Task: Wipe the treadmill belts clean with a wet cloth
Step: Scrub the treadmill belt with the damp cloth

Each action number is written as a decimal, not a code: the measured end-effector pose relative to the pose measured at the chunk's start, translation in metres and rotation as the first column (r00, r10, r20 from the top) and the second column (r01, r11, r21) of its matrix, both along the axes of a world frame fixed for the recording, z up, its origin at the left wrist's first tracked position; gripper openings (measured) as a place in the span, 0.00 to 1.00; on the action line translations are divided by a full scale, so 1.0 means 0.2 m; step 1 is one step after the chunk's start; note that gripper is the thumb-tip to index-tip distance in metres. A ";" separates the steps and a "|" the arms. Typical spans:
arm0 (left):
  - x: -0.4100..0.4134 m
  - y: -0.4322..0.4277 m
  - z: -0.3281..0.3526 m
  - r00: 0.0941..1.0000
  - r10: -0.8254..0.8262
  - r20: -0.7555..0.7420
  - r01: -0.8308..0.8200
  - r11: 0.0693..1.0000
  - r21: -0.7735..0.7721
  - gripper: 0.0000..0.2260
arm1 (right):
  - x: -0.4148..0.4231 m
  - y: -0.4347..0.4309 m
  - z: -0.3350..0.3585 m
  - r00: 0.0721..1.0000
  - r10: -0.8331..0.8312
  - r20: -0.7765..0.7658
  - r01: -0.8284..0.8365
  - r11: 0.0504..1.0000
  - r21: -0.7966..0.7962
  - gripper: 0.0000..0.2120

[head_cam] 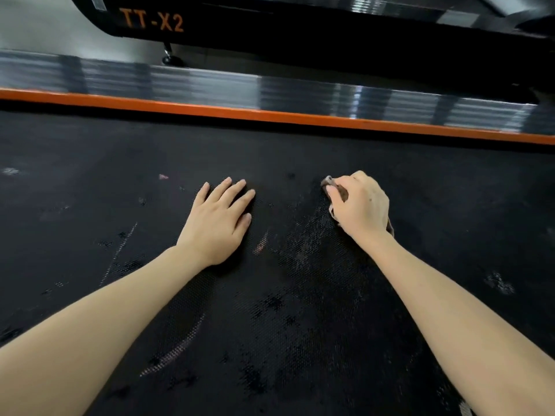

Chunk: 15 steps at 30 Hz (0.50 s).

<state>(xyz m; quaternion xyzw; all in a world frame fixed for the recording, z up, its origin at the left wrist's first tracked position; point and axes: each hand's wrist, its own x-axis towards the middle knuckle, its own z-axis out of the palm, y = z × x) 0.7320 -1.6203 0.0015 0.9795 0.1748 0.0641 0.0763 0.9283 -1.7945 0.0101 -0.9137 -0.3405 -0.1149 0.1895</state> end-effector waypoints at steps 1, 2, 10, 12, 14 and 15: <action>0.02 0.01 0.02 1.000 -0.012 0.010 0.012 1.000 0.017 0.29 | 0.00 0.00 0.00 1.000 0.004 0.009 -0.004 1.000 0.007 0.10; 0.04 0.04 0.05 0.999 -0.024 0.022 0.023 0.999 0.043 0.29 | 0.00 0.00 0.00 1.000 0.001 0.014 -0.001 1.000 0.009 0.10; 0.21 0.24 0.03 0.992 0.112 -0.066 -0.108 0.992 0.057 0.22 | 0.02 -0.02 -0.02 0.998 0.031 0.052 -0.034 0.997 0.069 0.08; 0.22 0.25 -0.01 0.994 0.110 -0.016 -0.110 0.994 0.021 0.21 | 0.04 0.00 -0.02 0.998 0.047 0.047 -0.049 0.998 0.050 0.09; 0.22 0.25 -0.01 0.994 0.105 0.004 -0.105 0.994 0.015 0.21 | 0.09 0.07 0.01 1.000 0.000 0.015 0.000 1.000 0.015 0.11; 0.22 0.25 -0.01 0.994 0.105 0.014 -0.106 0.994 0.021 0.21 | 0.11 0.12 0.02 0.999 -0.045 -0.010 0.045 0.999 0.004 0.12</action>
